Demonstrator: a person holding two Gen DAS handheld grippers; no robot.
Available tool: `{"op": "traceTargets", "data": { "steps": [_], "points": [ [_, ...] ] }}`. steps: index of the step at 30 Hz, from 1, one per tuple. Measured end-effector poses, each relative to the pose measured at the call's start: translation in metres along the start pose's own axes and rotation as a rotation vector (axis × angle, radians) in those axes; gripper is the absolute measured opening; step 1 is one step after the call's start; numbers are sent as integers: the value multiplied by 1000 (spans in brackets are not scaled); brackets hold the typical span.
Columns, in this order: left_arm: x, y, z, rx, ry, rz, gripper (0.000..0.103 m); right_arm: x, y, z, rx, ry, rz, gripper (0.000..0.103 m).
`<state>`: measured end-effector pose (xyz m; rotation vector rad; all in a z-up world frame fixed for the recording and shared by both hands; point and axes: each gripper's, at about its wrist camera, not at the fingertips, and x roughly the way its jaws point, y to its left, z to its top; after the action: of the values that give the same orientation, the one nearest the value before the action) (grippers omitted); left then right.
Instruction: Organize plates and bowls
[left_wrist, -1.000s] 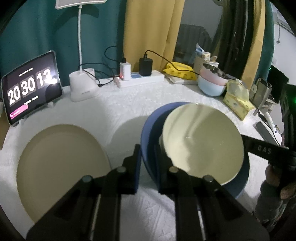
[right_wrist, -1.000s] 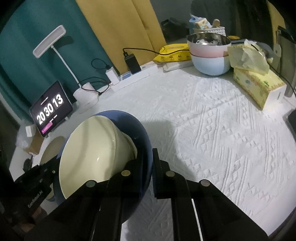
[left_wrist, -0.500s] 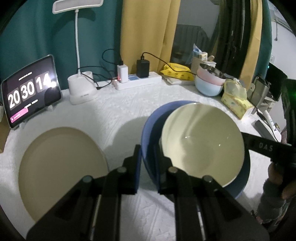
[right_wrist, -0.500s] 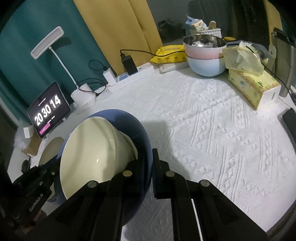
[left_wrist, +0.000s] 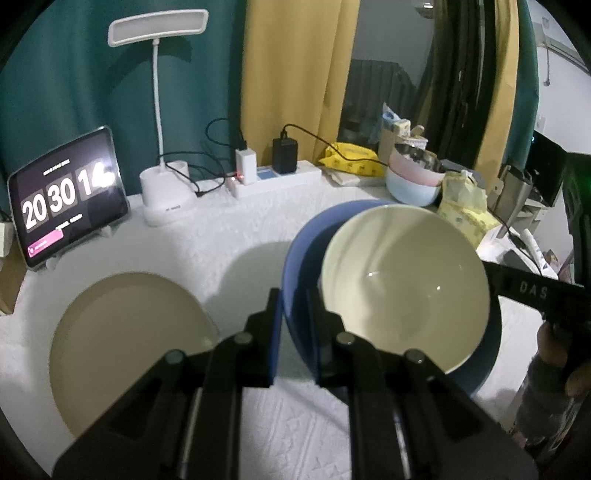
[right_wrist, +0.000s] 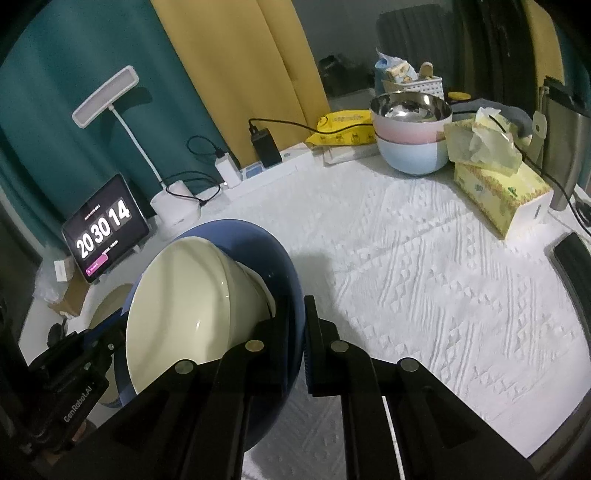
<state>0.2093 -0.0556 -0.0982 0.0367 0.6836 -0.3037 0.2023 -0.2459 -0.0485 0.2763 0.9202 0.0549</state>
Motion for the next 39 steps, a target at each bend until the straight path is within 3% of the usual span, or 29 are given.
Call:
{"op": "traceTargets", "data": {
  "steps": [14,39],
  "points": [
    [-23,17,7,-21,-48,12,12,-12,27,14,-32,-44,19,8],
    [-59,94,-2,-121,-95,89,12,6,115,20,-125,-26,94,8]
  ]
}}
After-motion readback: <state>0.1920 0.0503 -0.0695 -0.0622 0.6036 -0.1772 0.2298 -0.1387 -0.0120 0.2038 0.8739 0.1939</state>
